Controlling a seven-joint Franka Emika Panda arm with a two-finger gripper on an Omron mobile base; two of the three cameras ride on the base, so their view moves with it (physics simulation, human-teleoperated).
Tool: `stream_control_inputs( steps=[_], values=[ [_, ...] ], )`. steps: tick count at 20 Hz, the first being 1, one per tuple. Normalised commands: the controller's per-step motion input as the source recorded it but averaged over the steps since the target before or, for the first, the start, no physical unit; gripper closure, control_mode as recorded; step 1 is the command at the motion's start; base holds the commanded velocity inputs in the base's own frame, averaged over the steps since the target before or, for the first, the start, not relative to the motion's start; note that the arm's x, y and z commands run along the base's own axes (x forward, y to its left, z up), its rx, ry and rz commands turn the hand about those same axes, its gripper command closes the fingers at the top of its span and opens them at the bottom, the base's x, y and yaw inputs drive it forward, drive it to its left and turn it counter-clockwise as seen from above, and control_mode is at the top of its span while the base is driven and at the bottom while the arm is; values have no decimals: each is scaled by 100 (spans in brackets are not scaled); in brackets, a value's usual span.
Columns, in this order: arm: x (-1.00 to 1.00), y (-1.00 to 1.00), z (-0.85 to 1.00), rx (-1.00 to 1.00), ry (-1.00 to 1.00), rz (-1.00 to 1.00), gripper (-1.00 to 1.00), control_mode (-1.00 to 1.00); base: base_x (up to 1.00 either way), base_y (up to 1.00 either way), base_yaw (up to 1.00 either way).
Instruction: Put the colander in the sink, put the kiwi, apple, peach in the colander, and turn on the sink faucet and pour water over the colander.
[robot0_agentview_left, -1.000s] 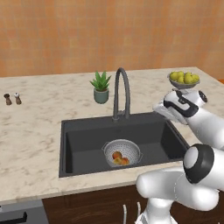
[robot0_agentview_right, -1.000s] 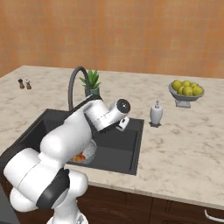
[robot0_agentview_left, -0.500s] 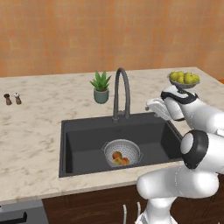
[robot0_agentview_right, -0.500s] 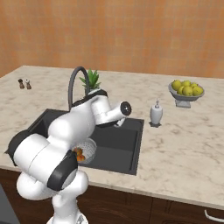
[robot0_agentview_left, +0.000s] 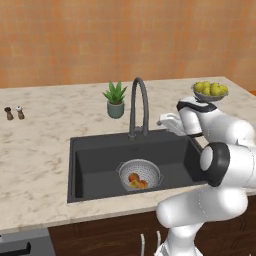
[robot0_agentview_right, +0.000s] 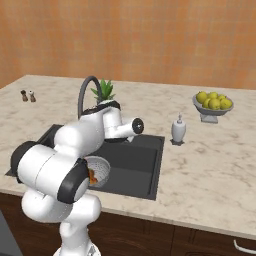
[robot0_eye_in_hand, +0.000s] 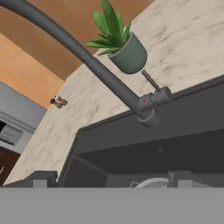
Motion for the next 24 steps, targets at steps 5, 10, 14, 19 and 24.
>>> stream_control_inputs(
  steps=[5,10,14,19,24],
  values=[
    [30,13,0,0,0,0,-100,-100,0,0,0],
    [34,10,-5,0,0,0,-100,-100,0,0,0],
    [32,3,-19,0,0,0,-100,-100,0,0,0],
    [41,1,-17,1,0,0,-100,-100,0,0,0],
    [44,6,-23,2,0,0,-100,-100,0,0,0]
  ],
)
